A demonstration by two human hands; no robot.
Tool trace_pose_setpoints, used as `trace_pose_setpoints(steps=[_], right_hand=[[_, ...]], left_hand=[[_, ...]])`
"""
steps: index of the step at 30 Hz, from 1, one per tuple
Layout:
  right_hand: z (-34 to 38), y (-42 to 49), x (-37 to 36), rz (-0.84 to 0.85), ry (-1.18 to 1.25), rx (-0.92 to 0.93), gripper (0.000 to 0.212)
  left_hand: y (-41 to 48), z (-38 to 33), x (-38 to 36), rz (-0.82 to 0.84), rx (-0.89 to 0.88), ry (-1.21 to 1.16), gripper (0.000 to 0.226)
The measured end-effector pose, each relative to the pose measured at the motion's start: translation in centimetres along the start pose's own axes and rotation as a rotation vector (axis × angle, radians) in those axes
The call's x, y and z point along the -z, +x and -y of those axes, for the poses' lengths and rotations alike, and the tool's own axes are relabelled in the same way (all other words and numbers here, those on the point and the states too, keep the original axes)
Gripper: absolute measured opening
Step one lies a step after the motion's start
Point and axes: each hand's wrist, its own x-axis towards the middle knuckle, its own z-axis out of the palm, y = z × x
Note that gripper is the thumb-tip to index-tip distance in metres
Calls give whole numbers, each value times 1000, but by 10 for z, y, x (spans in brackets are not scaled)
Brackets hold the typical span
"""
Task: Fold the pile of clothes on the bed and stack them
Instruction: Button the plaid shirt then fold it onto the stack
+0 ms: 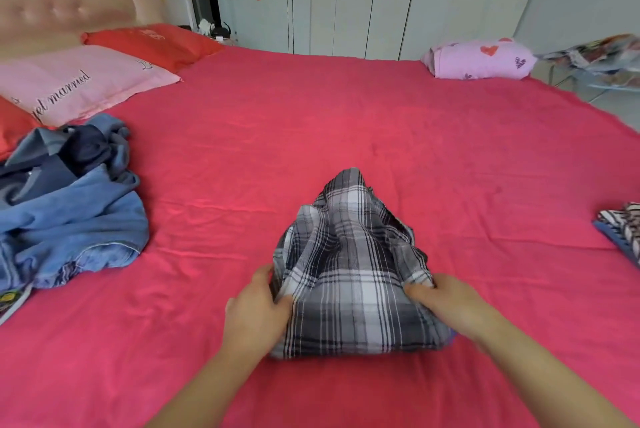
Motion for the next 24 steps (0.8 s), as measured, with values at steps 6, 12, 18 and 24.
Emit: trace_pose_setpoints(steps=[6, 12, 18, 24], right_hand=[[-22, -27, 9, 314, 290, -82, 23], [-6, 34, 22, -108, 185, -5, 42], [4, 100, 11, -121, 5, 9, 63], [7, 136, 24, -346, -23, 103, 15]], left_hand=[[-10, -11, 20, 58, -76, 148, 62], [66, -57, 16, 37, -113, -10, 50], [115, -56, -15, 164, -1, 19, 47], [121, -45, -4, -208, -113, -129, 25]])
